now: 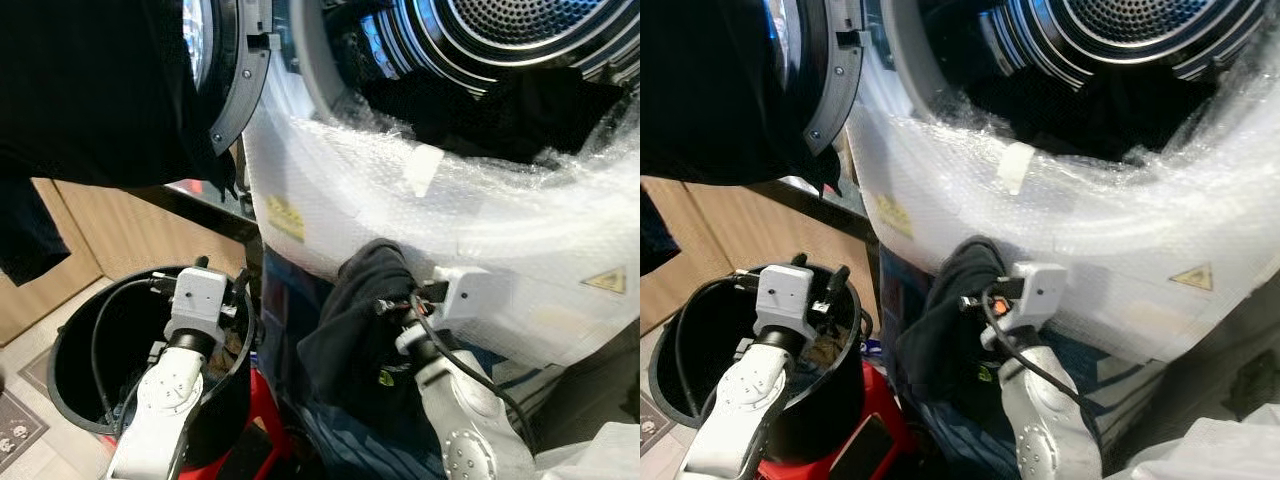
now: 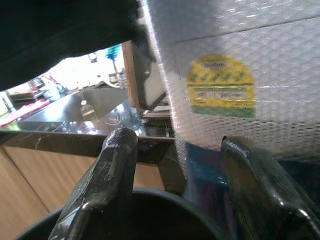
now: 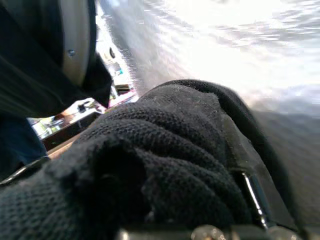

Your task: Clothes washing

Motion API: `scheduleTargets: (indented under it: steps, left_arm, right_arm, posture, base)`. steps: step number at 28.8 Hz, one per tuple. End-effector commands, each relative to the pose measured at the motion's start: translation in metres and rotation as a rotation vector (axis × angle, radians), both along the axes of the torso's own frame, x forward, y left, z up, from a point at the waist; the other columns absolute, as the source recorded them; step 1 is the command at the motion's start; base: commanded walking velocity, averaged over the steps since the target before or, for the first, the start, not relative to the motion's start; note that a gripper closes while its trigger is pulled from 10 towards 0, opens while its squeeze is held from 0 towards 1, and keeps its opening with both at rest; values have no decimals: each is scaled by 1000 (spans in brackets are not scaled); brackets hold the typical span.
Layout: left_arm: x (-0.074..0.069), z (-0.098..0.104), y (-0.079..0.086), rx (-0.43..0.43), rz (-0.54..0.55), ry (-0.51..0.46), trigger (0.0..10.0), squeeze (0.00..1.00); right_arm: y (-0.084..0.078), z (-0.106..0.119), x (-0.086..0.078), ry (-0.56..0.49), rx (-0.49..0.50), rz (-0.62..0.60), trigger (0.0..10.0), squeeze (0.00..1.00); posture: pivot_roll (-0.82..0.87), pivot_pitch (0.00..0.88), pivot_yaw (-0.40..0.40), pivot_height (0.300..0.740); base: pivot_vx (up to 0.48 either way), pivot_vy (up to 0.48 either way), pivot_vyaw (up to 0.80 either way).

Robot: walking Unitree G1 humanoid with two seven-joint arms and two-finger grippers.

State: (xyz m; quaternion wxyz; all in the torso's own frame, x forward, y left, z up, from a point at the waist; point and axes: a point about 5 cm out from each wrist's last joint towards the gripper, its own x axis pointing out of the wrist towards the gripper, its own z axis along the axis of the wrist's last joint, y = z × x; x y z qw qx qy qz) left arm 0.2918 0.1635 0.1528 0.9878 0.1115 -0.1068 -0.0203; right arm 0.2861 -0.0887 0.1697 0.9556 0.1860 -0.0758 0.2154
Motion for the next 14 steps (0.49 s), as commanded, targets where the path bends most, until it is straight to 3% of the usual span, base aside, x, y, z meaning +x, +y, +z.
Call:
scheduleTargets:
  steps: [1,10,14]
  left_arm:
    - [0,2,-2,17,-7,-2,10000,0]
    - [0,2,-2,21,-14,-3,10000,0]
    - [1,2,-2,21,-10,-4,10000,0]
  right_arm:
    - [-1,6,0,-25,14,-9,10000,0]
    - [1,6,0,-38,-13,-1,10000,0]
    - [1,6,0,-49,-18,1,10000,0]
  posture:
    - [-18,76,5,740]
    - [-18,63,3,740]
    - [-14,62,0,740]
  base:
    - [0,0,0]
    - [27,0,0]
    - [263,0,748]
